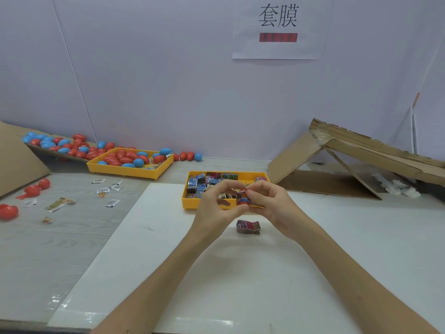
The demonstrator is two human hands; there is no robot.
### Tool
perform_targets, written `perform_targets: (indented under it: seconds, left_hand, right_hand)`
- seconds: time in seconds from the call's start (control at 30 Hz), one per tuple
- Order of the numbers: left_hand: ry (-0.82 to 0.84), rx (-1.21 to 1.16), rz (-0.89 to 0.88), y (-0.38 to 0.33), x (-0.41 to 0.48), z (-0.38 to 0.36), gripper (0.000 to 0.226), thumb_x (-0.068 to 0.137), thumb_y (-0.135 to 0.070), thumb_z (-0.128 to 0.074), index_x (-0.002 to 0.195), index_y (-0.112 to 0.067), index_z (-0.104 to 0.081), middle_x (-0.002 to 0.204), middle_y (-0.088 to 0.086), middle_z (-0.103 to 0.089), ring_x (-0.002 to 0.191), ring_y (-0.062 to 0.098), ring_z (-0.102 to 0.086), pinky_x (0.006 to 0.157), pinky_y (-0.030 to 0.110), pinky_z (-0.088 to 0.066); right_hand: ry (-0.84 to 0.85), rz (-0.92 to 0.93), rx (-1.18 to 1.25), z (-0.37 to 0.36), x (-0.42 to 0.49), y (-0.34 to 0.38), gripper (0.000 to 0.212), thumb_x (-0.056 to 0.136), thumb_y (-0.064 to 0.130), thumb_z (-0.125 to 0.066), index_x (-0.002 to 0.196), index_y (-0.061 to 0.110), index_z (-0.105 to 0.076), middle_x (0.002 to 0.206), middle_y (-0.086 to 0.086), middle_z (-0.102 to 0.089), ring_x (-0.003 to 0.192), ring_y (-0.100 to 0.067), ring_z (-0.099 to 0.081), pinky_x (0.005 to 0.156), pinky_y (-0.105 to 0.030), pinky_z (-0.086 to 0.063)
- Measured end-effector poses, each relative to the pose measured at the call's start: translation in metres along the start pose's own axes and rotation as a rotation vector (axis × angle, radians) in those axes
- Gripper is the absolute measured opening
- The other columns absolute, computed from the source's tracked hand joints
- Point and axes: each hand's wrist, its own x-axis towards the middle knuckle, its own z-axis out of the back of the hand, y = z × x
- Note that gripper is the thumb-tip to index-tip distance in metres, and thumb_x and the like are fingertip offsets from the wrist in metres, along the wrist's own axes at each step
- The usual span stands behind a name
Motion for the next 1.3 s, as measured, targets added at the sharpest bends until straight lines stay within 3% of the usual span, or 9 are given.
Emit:
perform_targets:
  seconds: [0.3,0.5,0.6,0.77,0.87,1.0,1.07,1.17,1.3]
  left_hand:
    - [-0.132,-0.049,-0.03,-0.001,-0.001,0.0,0.035,0.08,-0.02,-0.085,0.111,-0.032,-0.071,0.105,-0.014,-0.072,0.1,0.008,-0.069,0.084,0.024,-0.058]
    - [-0.224,-0.085,0.02,0.002,0.002,0.002,0.031,0.08,-0.019,-0.085,0.106,-0.024,-0.068,0.103,-0.011,-0.068,0.092,0.003,-0.067,0.073,0.019,-0.055]
    - [-0.223,-0.103,0.072,0.004,0.004,0.003,0.035,0.079,-0.02,-0.085,0.109,-0.026,-0.068,0.105,-0.009,-0.067,0.093,0.001,-0.067,0.074,0.019,-0.056]
    - [-0.204,-0.165,0.164,0.006,0.005,0.004,0.031,0.079,-0.022,-0.086,0.103,-0.033,-0.071,0.093,-0.018,-0.069,0.093,0.005,-0.069,0.079,0.024,-0.059]
    - [-0.19,-0.175,0.164,0.005,0.004,0.003,0.028,0.077,-0.026,-0.086,0.098,-0.034,-0.07,0.087,-0.028,-0.067,0.086,-0.003,-0.068,0.075,0.017,-0.056]
    - [-0.187,-0.243,0.185,0.0,0.005,0.004,0.037,0.07,-0.037,-0.084,0.104,-0.027,-0.072,0.098,-0.009,-0.072,0.093,0.01,-0.071,0.085,0.029,-0.059]
    - [-0.17,-0.302,0.191,-0.001,0.005,0.005,0.033,0.077,-0.025,-0.083,0.108,-0.021,-0.072,0.103,0.001,-0.075,0.095,0.018,-0.074,0.088,0.035,-0.06]
    - [-0.157,-0.33,0.188,-0.002,0.005,0.007,0.03,0.083,-0.011,-0.08,0.112,-0.017,-0.073,0.1,-0.001,-0.077,0.092,0.018,-0.075,0.085,0.031,-0.061]
    - [-0.183,-0.294,0.182,-0.003,0.004,0.007,0.035,0.072,-0.026,-0.084,0.106,-0.022,-0.075,0.097,-0.005,-0.077,0.091,0.018,-0.074,0.082,0.029,-0.061]
  right_hand:
    - [-0.017,0.049,0.127,-0.002,0.001,0.0,0.028,0.086,0.015,-0.068,0.112,0.003,-0.071,0.104,-0.011,-0.075,0.097,-0.029,-0.073,0.082,-0.034,-0.059]
    - [-0.076,0.299,-0.377,-0.011,-0.003,-0.001,0.027,0.083,0.015,-0.08,0.109,0.021,-0.075,0.103,0.005,-0.076,0.1,-0.016,-0.072,0.082,-0.028,-0.059]
    - [-0.066,0.364,-0.488,-0.016,-0.005,-0.004,0.04,0.082,0.003,-0.079,0.117,0.022,-0.072,0.108,0.007,-0.075,0.101,-0.012,-0.071,0.079,-0.026,-0.059]
    - [-0.116,0.5,-0.614,-0.02,-0.006,-0.006,0.036,0.083,0.011,-0.081,0.117,0.02,-0.072,0.109,0.001,-0.074,0.096,-0.011,-0.071,0.079,-0.024,-0.06]
    - [-0.14,0.542,-0.608,-0.019,-0.006,-0.008,0.031,0.085,0.01,-0.078,0.116,0.012,-0.075,0.104,0.0,-0.076,0.093,-0.01,-0.072,0.081,-0.024,-0.059]
    - [-0.115,0.435,-0.393,-0.021,-0.007,-0.005,0.029,0.084,0.013,-0.078,0.113,0.016,-0.075,0.101,0.003,-0.078,0.096,-0.012,-0.074,0.083,-0.023,-0.058]
    - [-0.098,0.376,-0.252,-0.022,-0.008,-0.001,0.029,0.08,0.021,-0.078,0.109,0.021,-0.076,0.1,0.002,-0.079,0.098,-0.015,-0.075,0.083,-0.021,-0.057]
    - [-0.065,0.319,-0.149,-0.02,-0.008,0.003,0.027,0.076,0.024,-0.079,0.102,0.028,-0.08,0.1,-0.002,-0.079,0.099,-0.017,-0.074,0.082,-0.022,-0.056]
    - [-0.029,0.236,-0.094,-0.019,-0.008,0.005,0.02,0.08,0.028,-0.077,0.099,0.031,-0.081,0.104,-0.004,-0.078,0.098,-0.021,-0.074,0.08,-0.024,-0.058]
